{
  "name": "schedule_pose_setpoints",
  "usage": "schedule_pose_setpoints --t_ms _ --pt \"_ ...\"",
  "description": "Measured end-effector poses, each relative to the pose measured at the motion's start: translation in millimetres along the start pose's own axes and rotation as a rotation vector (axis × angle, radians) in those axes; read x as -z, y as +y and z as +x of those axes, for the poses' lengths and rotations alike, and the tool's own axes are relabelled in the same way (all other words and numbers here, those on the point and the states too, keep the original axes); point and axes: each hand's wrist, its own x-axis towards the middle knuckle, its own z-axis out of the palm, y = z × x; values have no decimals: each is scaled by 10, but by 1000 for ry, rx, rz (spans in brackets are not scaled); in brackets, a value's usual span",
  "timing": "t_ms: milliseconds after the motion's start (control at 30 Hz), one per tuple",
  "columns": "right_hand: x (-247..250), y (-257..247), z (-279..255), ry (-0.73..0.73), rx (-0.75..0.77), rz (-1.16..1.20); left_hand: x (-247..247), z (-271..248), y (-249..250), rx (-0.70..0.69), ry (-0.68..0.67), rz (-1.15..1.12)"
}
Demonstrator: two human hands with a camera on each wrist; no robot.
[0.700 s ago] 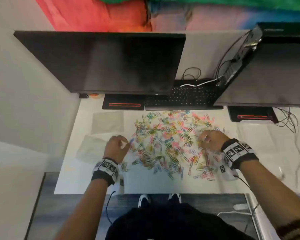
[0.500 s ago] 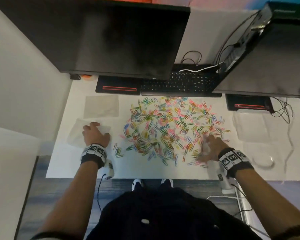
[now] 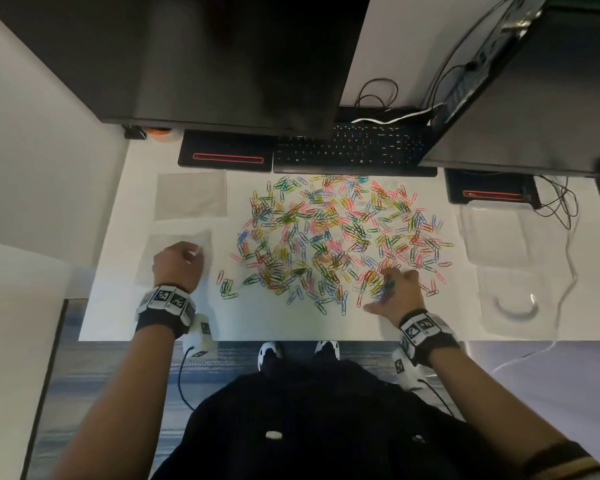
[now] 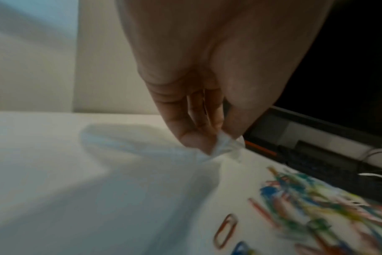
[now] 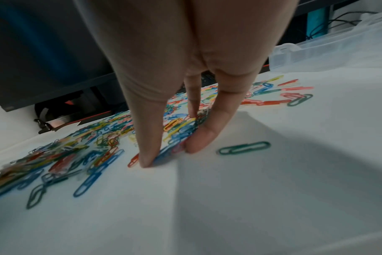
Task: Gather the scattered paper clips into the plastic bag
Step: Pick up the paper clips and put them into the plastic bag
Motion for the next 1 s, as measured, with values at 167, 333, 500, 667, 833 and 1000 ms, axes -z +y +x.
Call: schedule_pose_setpoints --t_ms 167,333,500,667,833,1000 --pt "-76 -58 47 147 176 -57 80 -237 619 -294 18 -178" --pt "-150 -179 99 187 329 -180 -49 -480 1229 -483 -40 -262" --pt "-8 -230 297 125 114 16 -305 -649 1537 -523 -182 -288" --pt "319 -153 374 -8 -261 738 -496 -683 1693 -547 -304 -244" --pt "745 -613 147 -206 -146 1378 -592 -714 1847 -595 -404 -196" --pt "817 -996 13 -316 9 1279 -723 -744 1963 -615 -432 -203"
